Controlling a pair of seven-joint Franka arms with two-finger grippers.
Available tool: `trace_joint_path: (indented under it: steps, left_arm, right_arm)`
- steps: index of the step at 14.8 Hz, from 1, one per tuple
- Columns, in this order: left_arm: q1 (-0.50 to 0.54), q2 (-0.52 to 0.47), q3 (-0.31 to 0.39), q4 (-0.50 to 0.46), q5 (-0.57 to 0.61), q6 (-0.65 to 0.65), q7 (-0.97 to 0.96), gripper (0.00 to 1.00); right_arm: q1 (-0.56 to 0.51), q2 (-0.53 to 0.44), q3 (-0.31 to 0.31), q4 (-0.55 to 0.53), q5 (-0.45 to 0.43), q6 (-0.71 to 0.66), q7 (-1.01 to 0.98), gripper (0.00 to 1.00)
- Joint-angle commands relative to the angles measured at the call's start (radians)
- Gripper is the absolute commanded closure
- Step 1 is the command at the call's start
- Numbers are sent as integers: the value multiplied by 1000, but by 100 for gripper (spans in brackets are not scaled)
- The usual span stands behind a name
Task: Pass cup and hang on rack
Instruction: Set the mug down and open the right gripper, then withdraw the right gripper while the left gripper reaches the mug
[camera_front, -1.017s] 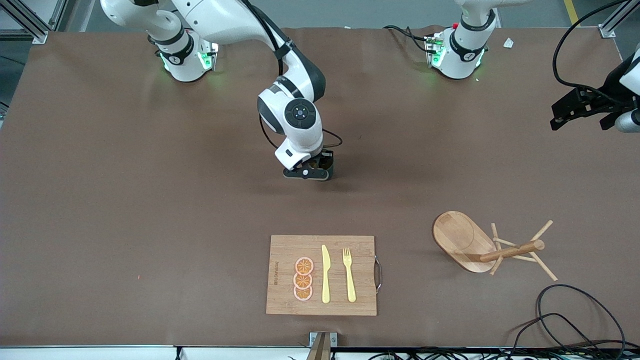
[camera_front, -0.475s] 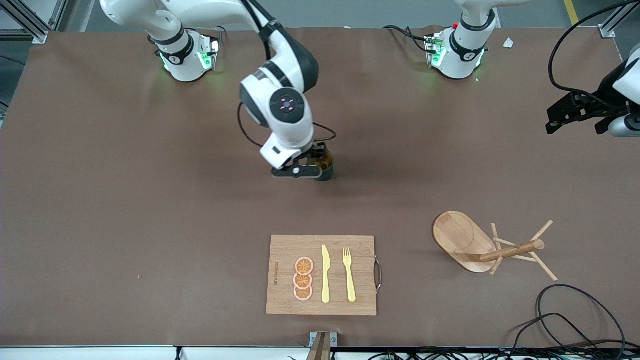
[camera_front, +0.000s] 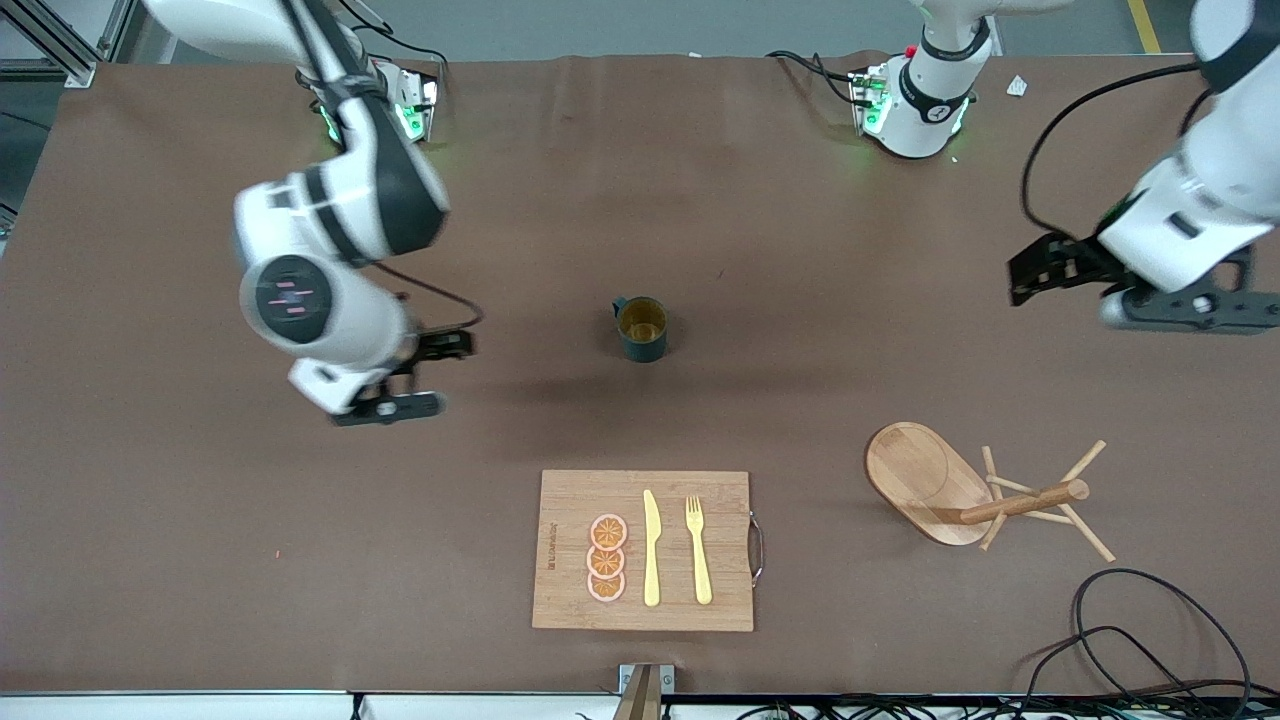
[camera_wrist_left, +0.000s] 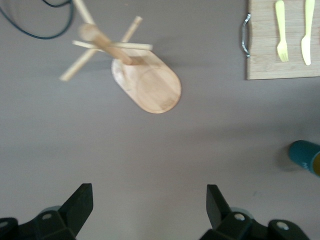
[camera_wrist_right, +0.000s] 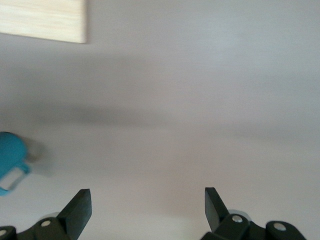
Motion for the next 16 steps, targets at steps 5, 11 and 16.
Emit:
trace_joint_path:
  steps: [5, 11, 16]
  left_arm:
    - [-276, 144, 4, 8, 48, 85, -397, 0]
    - [-521, 314, 2, 10, 250, 141, -811, 0]
    - [-646, 429, 4, 37, 350, 168, -1086, 0]
  right_arm:
    - [-240, -134, 19, -18, -66, -112, -80, 0]
    - [-344, -142, 19, 58, -110, -194, -227, 0]
    - [-408, -135, 22, 93, -109, -218, -316, 0]
